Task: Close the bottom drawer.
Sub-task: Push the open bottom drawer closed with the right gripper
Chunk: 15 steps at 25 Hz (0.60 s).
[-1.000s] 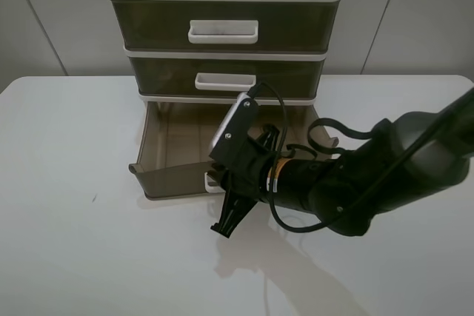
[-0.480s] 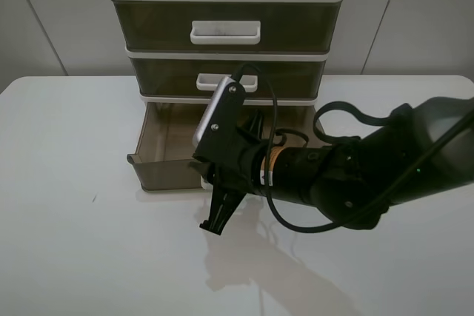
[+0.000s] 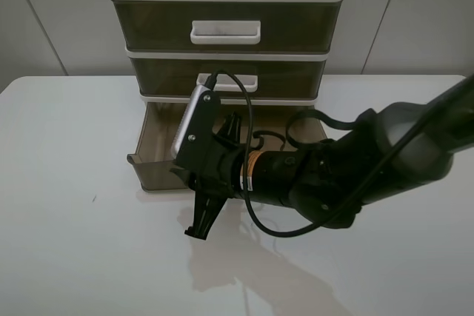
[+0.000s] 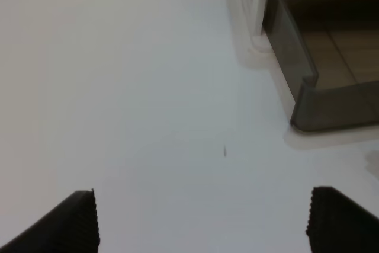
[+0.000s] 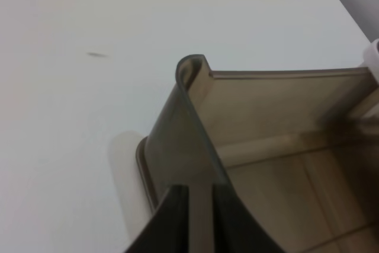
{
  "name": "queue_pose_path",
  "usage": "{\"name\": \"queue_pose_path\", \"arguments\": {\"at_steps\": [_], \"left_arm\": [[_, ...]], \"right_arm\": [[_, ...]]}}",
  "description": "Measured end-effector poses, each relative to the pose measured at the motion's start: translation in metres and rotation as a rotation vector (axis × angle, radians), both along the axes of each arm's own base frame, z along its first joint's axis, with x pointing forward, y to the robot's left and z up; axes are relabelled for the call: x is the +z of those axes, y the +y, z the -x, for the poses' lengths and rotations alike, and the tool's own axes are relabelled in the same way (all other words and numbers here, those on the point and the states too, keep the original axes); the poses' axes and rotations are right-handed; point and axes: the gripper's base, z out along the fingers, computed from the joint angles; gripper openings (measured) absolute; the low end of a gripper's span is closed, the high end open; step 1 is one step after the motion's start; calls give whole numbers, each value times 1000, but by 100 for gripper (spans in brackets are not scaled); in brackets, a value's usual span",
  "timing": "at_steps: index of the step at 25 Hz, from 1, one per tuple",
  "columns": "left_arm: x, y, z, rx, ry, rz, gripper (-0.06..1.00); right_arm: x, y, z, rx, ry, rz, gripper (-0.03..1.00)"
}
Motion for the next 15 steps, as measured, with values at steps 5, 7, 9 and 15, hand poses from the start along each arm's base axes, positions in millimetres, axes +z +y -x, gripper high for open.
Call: {"name": "queue_pose_path", "arguments": {"at_steps": [5,7,9,15], "left_arm": [[0,0,0,0,0,0,72],[0,0,0,0,0,0,72],[0,0,0,0,0,0,72],[0,0,0,0,0,0,72]], "right_arm": [[-11,3,-3,0,16,21,1],[-18,3,-2,1,26,34,1],[-23,3,-2,-1,33,40,1],[-32,8,-14,-63,51,21,1]]}}
